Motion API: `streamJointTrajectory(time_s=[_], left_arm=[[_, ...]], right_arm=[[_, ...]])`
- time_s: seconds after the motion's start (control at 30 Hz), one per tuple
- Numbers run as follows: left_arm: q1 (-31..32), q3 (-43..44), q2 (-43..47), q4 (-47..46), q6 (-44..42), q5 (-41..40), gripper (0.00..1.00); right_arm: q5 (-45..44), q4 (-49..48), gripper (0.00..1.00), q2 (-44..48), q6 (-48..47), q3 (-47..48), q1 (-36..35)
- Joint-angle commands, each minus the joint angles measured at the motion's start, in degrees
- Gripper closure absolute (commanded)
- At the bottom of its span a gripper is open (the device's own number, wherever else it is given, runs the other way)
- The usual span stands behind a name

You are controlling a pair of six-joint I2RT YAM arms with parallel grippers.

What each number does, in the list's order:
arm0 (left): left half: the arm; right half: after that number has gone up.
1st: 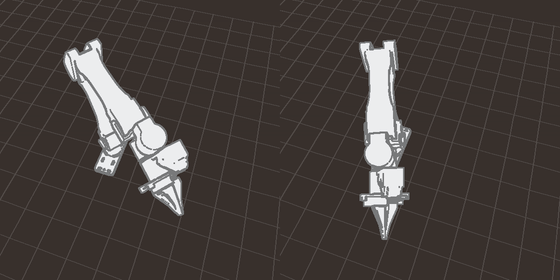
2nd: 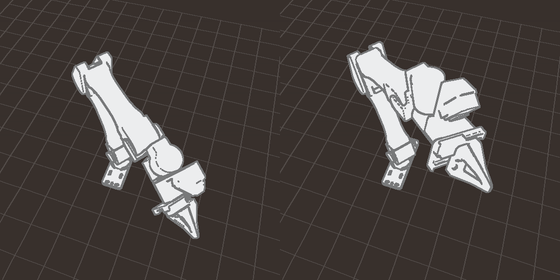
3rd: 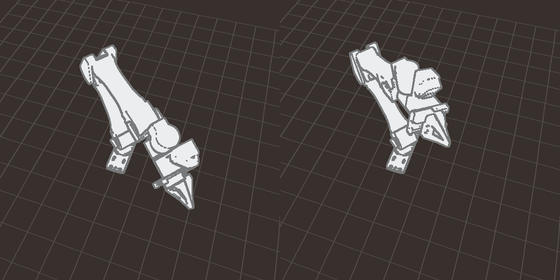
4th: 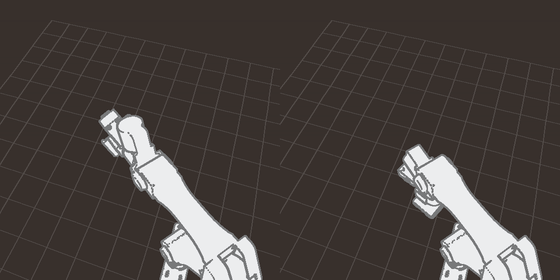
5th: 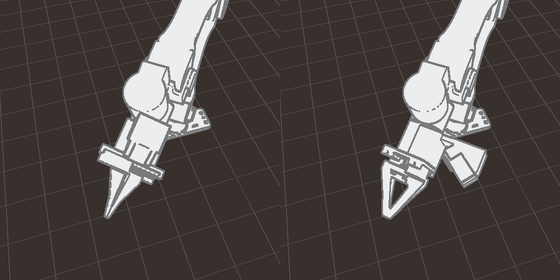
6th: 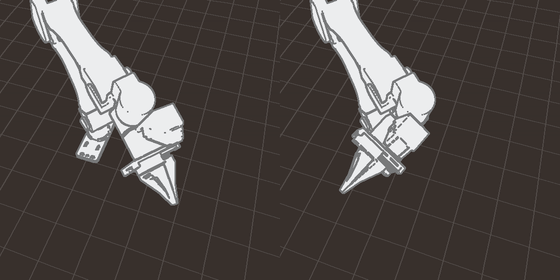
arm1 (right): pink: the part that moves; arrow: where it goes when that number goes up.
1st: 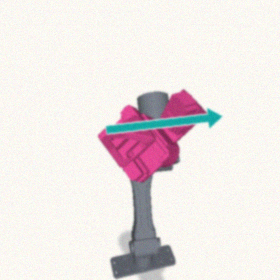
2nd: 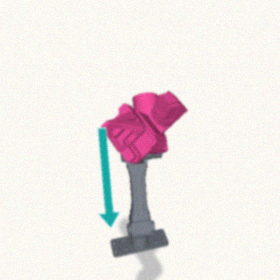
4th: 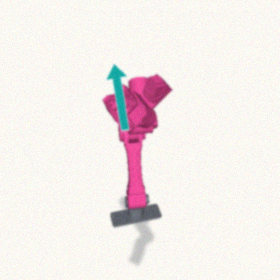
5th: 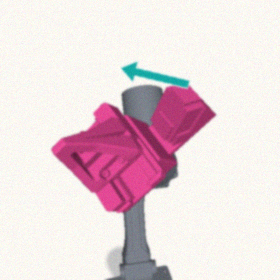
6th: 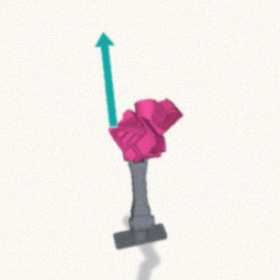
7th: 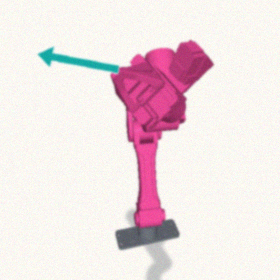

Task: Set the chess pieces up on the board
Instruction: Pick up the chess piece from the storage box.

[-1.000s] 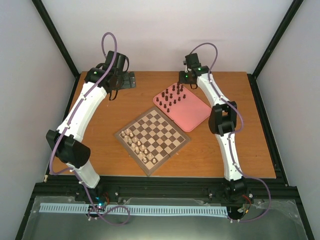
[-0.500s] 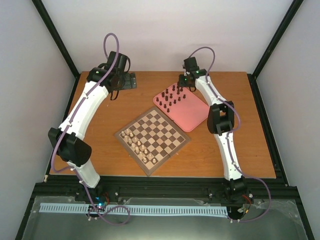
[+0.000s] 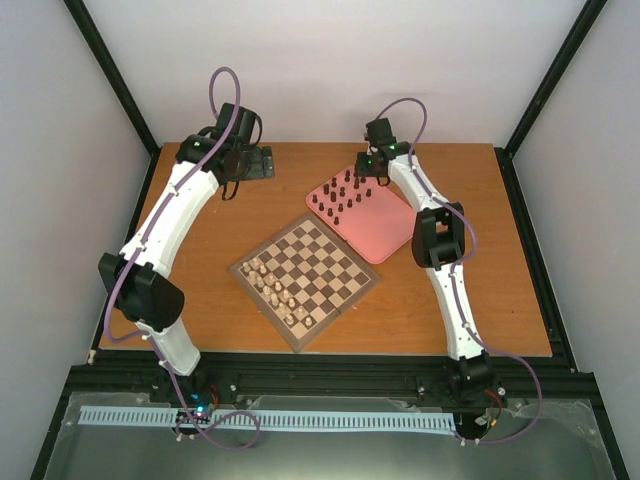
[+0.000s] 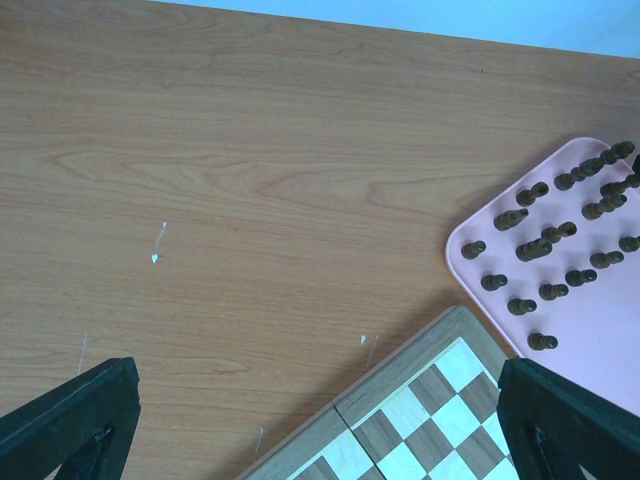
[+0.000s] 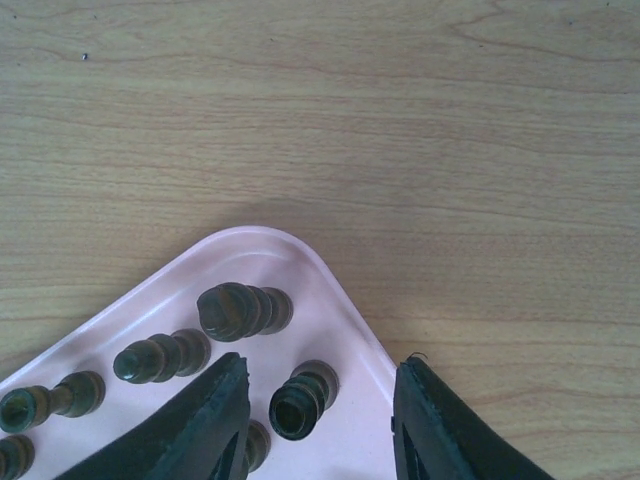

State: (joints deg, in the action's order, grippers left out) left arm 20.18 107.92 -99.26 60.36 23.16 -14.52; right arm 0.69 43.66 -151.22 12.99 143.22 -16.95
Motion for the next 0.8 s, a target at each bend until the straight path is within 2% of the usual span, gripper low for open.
streamJointTrajectory(time_s=[0.0, 0.77], left_arm=[[-0.2, 1.0, -0.6, 0.6, -0.6, -0.1, 0.0], [-0.2, 1.5, -1.4, 0.7, -1.0, 0.0, 0.0]], right_arm=[[-0.7, -1.2, 0.61, -1.5, 0.3, 2.3, 0.3], [0.1, -2.3, 0.7, -4.4, 0.7, 4.2, 0.3]])
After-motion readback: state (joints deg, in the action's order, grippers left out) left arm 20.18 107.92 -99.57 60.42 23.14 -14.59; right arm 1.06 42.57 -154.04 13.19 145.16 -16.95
